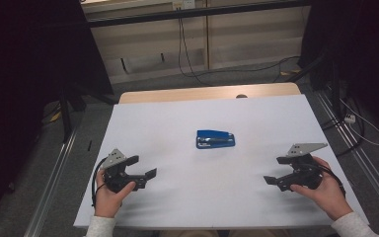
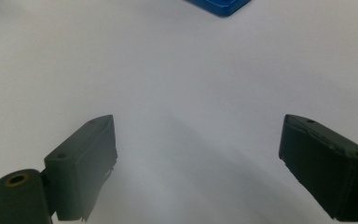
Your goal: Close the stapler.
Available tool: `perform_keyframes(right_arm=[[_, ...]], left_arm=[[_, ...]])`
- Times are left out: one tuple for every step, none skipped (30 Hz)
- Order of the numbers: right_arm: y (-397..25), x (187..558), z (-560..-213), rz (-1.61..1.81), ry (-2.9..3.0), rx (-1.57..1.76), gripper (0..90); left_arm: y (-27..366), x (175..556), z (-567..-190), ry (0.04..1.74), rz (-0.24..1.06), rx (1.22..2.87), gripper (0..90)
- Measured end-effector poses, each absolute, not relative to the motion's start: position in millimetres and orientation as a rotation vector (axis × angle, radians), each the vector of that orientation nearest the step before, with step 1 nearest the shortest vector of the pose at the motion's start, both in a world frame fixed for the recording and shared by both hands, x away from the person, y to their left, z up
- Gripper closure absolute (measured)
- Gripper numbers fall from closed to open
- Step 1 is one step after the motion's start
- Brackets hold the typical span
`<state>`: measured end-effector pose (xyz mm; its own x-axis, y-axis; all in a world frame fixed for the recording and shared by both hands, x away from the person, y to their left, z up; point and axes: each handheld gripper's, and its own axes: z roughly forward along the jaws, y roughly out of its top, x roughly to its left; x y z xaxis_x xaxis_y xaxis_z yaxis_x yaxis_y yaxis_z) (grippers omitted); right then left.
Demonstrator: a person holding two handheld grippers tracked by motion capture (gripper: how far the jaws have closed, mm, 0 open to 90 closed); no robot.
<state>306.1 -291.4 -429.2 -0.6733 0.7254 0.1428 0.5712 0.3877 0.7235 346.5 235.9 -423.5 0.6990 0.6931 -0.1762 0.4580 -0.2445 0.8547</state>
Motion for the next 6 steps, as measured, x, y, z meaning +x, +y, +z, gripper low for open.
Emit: perform_keyframes(right_arm=[[-292.0,305.6,-429.2,1.154,2.444,1.166,11.3],[-292.5,305.4,-428.9,1.151,2.443,1.169,11.3],[-292.9,305.5,-428.9,1.156,2.439,1.167,11.3],[-293.1,305.7,-428.6,1.158,2.433,1.170,11.3],[-293.3,305.8,-428.6,1.159,2.433,1.168,11.3],[-293.4,305.9,-429.0,1.161,2.436,1.166,11.3]], left_arm=[[237.7,344.6,-424.3,0.905,0.291,1.889,8.8],[239.3,343.0,-424.9,0.905,0.292,1.895,8.8],[240.2,341.5,-425.6,0.900,0.290,1.899,8.7],[241.1,340.3,-426.0,0.900,0.292,1.902,8.8],[242.1,339.5,-426.1,0.898,0.299,1.907,8.8],[242.5,338.8,-426.3,0.898,0.292,1.908,8.8]])
